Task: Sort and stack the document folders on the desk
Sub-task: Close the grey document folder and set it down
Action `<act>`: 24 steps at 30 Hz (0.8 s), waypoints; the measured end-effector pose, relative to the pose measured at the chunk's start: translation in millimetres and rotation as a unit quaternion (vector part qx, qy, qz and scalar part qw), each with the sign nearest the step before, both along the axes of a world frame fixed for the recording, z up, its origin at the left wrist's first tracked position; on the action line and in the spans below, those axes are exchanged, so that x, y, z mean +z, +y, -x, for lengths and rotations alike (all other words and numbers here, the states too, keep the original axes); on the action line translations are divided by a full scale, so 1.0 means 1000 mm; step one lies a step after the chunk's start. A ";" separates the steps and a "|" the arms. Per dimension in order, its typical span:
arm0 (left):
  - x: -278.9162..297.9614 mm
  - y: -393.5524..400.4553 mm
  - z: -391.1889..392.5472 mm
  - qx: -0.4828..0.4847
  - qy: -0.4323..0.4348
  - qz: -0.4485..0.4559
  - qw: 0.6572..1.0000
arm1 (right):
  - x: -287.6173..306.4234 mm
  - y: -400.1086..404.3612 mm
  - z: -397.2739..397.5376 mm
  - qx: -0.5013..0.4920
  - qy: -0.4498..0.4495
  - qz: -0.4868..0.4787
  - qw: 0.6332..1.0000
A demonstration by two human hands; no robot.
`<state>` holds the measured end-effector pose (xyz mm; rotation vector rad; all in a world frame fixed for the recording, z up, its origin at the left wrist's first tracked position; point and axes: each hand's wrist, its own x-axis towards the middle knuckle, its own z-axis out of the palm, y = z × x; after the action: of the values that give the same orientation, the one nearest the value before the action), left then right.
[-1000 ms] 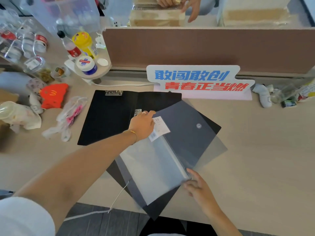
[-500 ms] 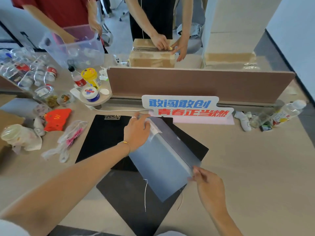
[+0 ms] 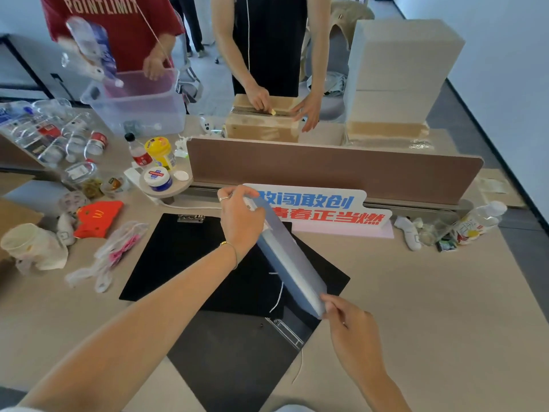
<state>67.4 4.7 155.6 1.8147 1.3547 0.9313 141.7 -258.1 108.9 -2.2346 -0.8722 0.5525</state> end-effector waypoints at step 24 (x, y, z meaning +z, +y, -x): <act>0.022 -0.008 0.028 -0.081 -0.173 0.055 0.980 | -0.019 0.079 -0.077 -0.048 0.274 -0.071 0.958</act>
<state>39.2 -3.6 177.3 1.5657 1.0066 1.0084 218.9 -179.3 89.5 -1.8379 -0.4927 0.9687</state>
